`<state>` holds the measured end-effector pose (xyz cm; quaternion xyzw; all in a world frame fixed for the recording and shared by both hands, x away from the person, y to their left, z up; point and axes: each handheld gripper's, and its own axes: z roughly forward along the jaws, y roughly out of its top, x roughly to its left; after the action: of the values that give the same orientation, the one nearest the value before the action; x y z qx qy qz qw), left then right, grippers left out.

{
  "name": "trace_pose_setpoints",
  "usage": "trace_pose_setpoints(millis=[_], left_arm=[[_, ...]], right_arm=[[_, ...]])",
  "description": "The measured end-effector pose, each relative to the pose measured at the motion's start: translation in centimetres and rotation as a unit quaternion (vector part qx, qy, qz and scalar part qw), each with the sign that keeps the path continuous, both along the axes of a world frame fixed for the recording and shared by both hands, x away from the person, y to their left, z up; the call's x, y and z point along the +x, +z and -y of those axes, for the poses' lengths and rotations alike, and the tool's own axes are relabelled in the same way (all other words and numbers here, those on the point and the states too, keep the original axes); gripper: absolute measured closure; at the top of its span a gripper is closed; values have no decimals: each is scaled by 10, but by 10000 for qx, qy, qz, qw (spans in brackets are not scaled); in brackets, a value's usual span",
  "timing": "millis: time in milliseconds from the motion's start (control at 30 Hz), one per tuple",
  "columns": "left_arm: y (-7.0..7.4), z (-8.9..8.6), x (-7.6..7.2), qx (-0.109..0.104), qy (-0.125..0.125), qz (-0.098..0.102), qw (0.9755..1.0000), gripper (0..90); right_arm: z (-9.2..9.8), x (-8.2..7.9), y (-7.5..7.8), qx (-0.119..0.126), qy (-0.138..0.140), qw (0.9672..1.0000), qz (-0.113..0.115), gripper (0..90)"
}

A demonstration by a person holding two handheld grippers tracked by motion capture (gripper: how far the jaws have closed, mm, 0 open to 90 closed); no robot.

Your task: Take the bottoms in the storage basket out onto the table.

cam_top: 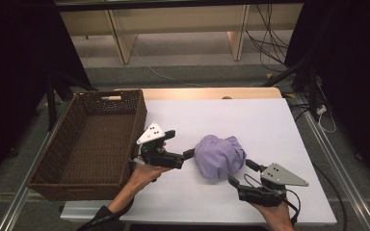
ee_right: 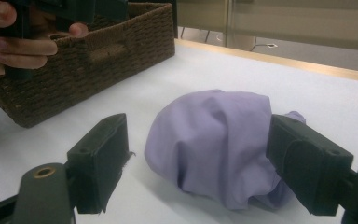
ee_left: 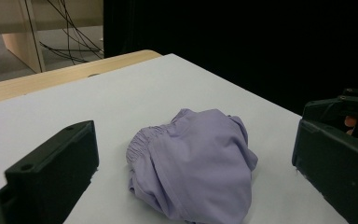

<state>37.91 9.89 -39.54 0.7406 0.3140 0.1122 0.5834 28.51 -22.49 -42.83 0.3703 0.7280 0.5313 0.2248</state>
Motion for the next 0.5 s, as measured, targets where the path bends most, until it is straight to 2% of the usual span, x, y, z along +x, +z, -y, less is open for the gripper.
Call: trace_pose_setpoints(millis=[500], left_arm=[[-4, -10, -9, -53, 57, 136, 9999, 0]], right_arm=[[-1, 0, 0, 47, 9, 10000, 4, 220]])
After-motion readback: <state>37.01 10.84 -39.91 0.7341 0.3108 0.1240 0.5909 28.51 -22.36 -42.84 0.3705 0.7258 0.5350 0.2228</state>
